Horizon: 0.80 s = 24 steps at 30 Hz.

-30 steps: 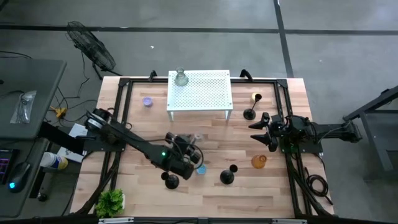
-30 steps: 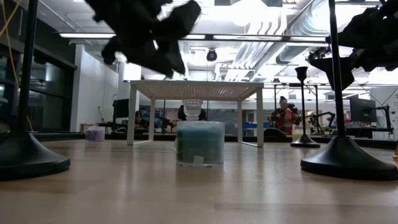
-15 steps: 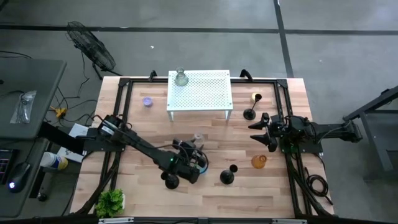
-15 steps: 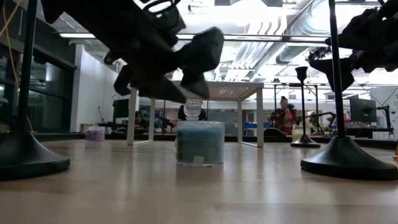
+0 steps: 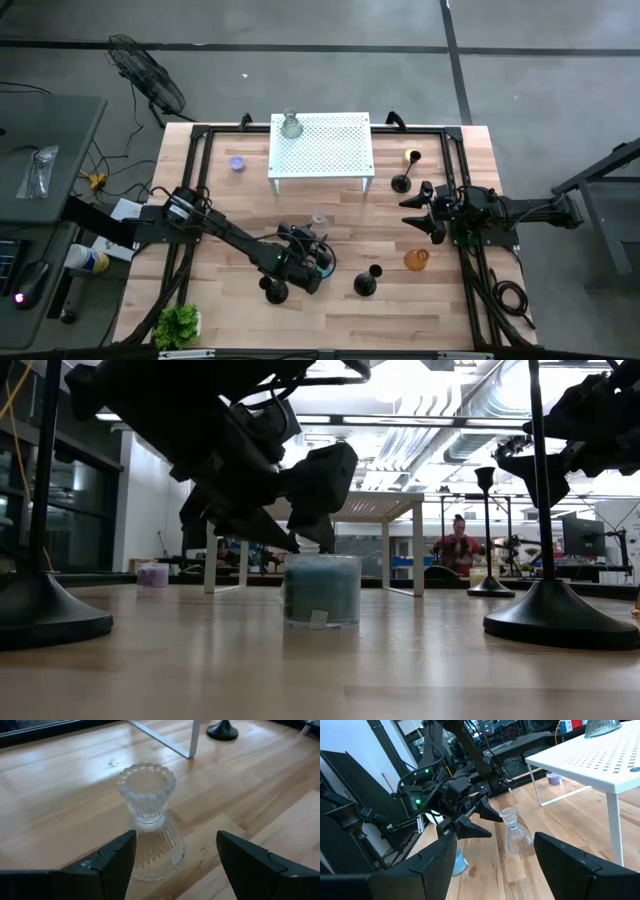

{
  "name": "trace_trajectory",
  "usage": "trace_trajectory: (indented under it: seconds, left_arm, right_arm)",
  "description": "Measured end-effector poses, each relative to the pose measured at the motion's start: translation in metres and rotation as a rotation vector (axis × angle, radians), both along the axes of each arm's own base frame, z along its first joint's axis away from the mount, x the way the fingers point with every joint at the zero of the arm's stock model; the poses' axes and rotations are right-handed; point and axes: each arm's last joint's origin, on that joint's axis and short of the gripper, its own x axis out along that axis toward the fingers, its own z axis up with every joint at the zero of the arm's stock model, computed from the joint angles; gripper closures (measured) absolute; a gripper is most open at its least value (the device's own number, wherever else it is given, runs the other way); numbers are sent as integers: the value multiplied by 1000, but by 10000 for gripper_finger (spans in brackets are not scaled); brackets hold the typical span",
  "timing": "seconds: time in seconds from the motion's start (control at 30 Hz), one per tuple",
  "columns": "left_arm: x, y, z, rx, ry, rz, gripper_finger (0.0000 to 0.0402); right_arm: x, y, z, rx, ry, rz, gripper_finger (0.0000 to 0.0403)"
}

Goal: Pick & Place candle stick holders
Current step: Put the transparent glass candle holder on the shelf aligned with the other glass candle holder

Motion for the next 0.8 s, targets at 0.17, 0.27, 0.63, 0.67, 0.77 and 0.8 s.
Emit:
trace_trajectory:
  seconds: [0.17, 0.27, 0.63, 0.67, 0.77, 0.8]
  left_arm:
    - [1, 6, -1, 1, 19, 11, 132]
    - [3, 10, -1, -23, 36, 3, 132]
    - [5, 14, -1, 6, 73, -14, 132]
    - [6, 14, -3, 11, 76, -12, 132]
    - [6, 15, -8, 38, 83, 1, 132]
    - [7, 14, -9, 40, 78, 4, 132]
  right_arm:
    - [0, 0, 0, 0, -1, 0, 143]
    - [0, 0, 0, 0, -1, 0, 143]
    - [0, 0, 0, 0, -1, 0, 143]
    - [0, 0, 0, 0, -2, 0, 143]
    - [0, 0, 0, 0, -2, 0, 143]
    - [0, 0, 0, 0, -1, 0, 143]
